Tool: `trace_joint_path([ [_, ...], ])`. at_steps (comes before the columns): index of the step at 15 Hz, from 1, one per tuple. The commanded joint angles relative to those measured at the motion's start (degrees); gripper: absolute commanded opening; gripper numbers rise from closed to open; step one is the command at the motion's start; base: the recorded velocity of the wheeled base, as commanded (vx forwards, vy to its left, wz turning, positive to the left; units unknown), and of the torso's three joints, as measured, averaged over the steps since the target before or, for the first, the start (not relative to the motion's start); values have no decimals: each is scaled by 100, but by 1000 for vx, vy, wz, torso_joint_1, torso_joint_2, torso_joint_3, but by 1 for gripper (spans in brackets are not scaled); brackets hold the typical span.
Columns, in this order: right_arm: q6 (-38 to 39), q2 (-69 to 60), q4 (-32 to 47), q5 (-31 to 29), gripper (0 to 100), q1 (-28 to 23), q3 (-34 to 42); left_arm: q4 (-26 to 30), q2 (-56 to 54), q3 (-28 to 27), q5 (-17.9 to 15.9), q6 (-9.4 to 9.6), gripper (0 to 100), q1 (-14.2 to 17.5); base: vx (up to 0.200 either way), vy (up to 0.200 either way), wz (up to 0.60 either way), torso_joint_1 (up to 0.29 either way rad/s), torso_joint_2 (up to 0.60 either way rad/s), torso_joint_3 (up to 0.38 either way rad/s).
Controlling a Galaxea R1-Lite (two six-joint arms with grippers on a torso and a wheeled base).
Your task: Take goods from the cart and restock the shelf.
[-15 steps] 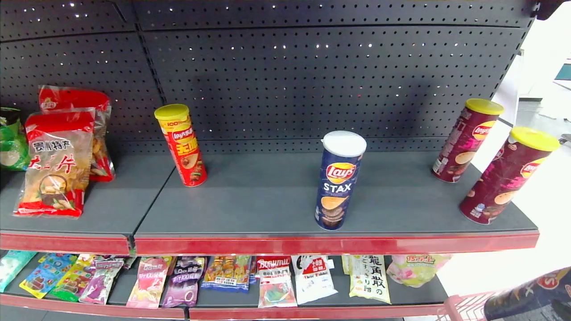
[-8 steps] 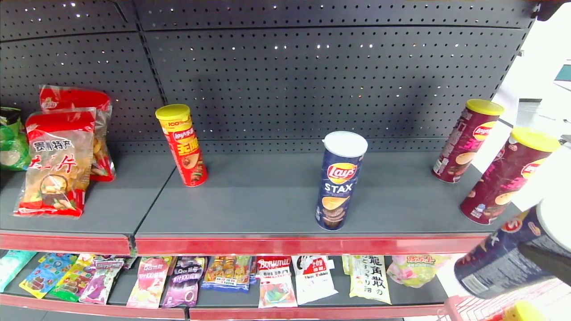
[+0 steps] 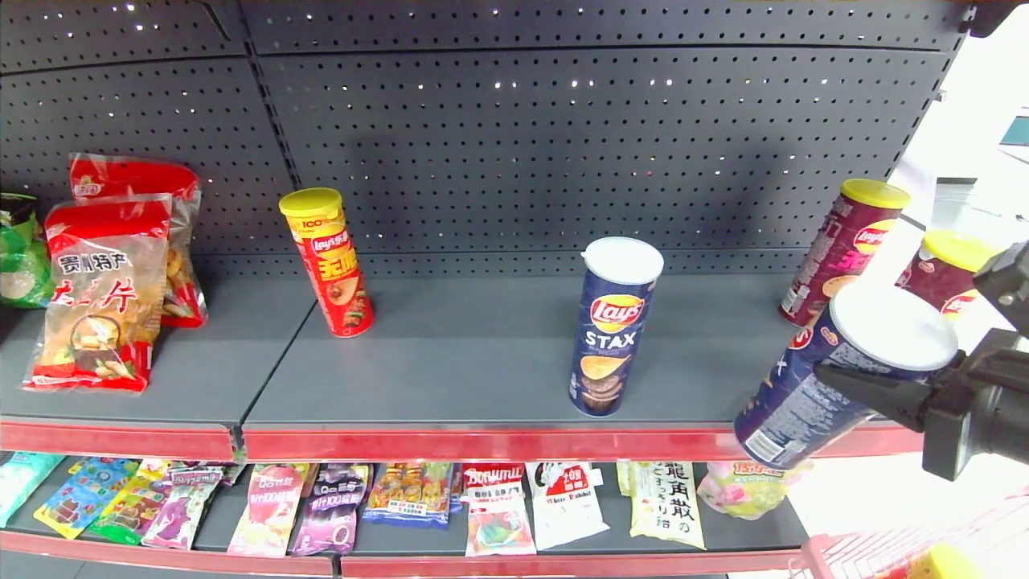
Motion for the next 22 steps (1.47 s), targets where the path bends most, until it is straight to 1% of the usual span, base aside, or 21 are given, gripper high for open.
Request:
trace_joint_path([
  [1,1,128,-5,-1,0,1,23,12,141,5,113,-11,100,865,0,0,0,0,0,0],
  [2,1,128,-5,-1,0,1,15,12,141,5,113,-46,100,979,0,0,0,0,0,0],
  [3,1,137,-5,-1,0,1,15,-5,-18,13,87,-55,100,979,0,0,0,0,0,0],
  [4,1,128,-5,-1,0,1,23,-23,-440,22,-98,-2,100,882,0,0,0,0,0,0],
  [5,1,128,-5,-1,0,1,23,-120,-686,84,-379,42,100,944,0,0,0,0,0,0],
  [6,10,102,-5,-1,0,-8,76,-357,-800,189,-695,24,100,1058,0,0,0,0,0,0],
  [7,10,76,-5,-1,0,-26,164,-621,-800,295,-1056,-11,100,1040,0,0,0,0,0,0],
  [8,10,84,-5,8,0,-26,173,-603,-765,286,-1109,-11,100,1040,0,0,0,0,0,0],
  [9,10,128,-14,8,0,-8,155,-621,-800,295,-1065,-11,100,1040,0,0,0,0,0,0],
  [10,19,137,-14,8,0,-26,147,-700,-800,347,-1021,138,100,1040,0,0,0,0,0,0],
  [11,19,137,-14,8,0,-26,155,-594,-809,391,-1012,420,100,1040,0,0,0,0,0,0],
  [12,19,120,-14,8,0,-26,173,-489,-774,374,-968,191,100,1040,0,0,0,0,0,0],
  [14,81,128,-14,8,0,-26,173,-498,-800,383,-942,33,100,1040,0,0,0,0,0,0],
  [15,124,146,-14,8,0,-26,164,-506,-800,383,-906,7,100,1040,0,0,0,0,0,0],
  [18,133,243,-23,17,0,-26,41,-506,-800,391,-889,15,100,1040,0,0,0,0,0,0],
  [22,160,875,-41,17,0,-26,-627,-506,-800,383,-889,15,100,1040,0,0,0,0,0,0],
])
